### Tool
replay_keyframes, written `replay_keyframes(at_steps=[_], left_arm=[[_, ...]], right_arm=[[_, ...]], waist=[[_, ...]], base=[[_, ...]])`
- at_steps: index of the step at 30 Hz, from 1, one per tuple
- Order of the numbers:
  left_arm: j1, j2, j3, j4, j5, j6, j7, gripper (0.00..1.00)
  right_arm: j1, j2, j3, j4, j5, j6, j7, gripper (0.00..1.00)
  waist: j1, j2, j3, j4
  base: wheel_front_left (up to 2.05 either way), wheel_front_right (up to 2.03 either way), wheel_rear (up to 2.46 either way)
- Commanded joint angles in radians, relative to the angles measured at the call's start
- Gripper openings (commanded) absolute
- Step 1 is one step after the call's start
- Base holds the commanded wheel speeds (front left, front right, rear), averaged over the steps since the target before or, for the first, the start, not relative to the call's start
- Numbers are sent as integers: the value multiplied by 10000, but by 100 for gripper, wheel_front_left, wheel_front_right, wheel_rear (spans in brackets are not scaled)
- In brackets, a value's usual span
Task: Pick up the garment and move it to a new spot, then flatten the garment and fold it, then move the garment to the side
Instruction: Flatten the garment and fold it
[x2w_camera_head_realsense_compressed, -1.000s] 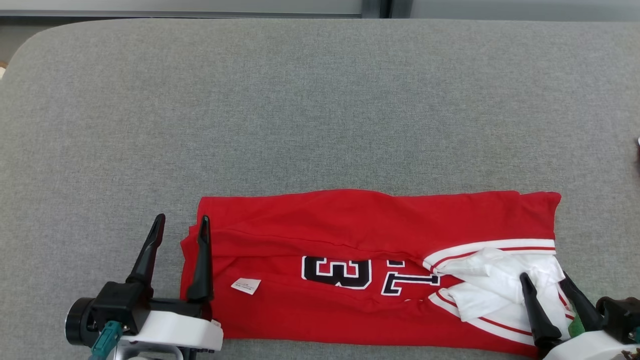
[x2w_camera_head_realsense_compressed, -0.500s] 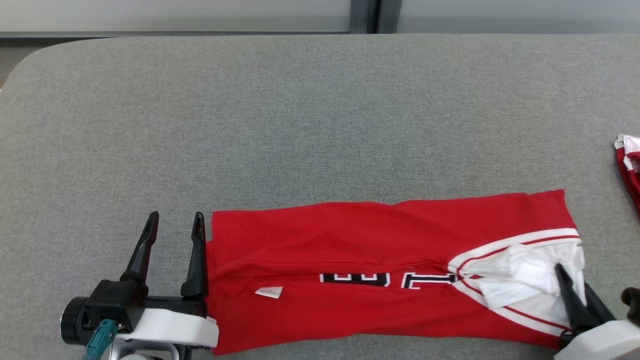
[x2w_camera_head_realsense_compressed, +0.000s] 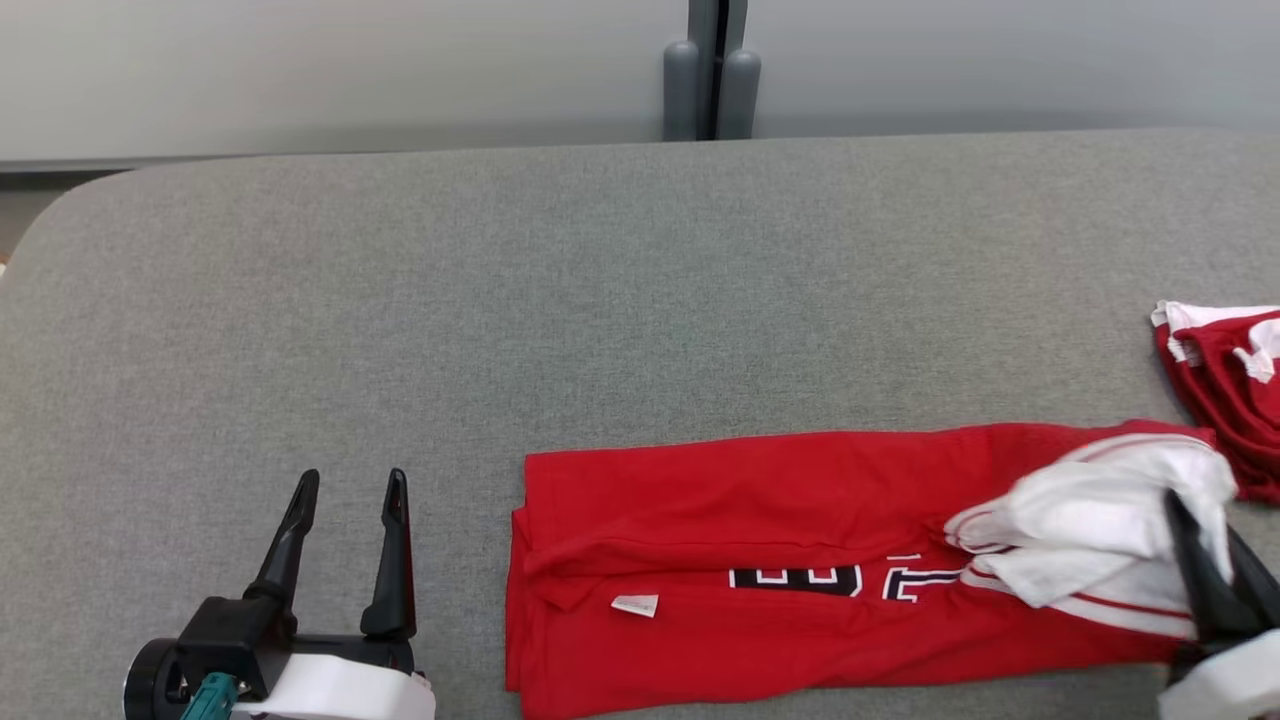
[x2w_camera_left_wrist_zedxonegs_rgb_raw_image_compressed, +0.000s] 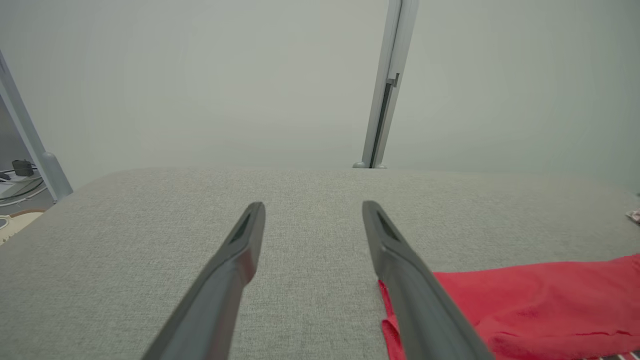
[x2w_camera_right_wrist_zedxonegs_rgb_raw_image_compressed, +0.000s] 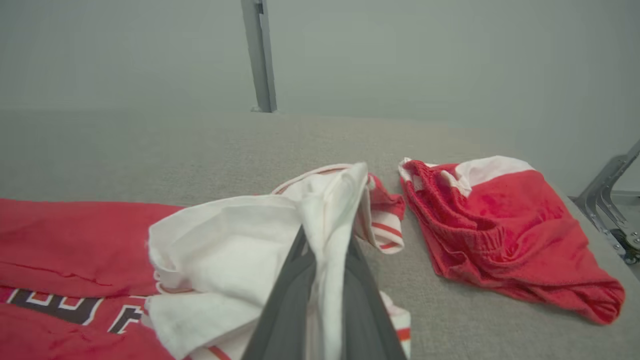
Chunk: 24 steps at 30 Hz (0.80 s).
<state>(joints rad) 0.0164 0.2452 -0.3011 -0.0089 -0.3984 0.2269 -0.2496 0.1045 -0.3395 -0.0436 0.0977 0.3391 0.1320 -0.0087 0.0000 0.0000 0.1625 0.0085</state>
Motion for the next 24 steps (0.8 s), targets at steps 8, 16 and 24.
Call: replay_keyframes(at_steps=[8,16,24], left_arm=[[121,92,-137,-98,-88,22,113,100],[-187,-39,-318,-95,-77,-72,112,100],[-594,-267,-454,147,-102,-226,2,100]], right_arm=[[-933,274,2724,-2648,-624,-25,1330,0],[-2114,1517,5635,-1520,-5,-23,1504,0],[-2877,2404,6593,628,544,-23,988,0]], waist=[[0,0,-426,28],[0,0,-125,591],[0,0,328,1121]], base=[[0,0,0],[0,0,0],[0,0,0]])
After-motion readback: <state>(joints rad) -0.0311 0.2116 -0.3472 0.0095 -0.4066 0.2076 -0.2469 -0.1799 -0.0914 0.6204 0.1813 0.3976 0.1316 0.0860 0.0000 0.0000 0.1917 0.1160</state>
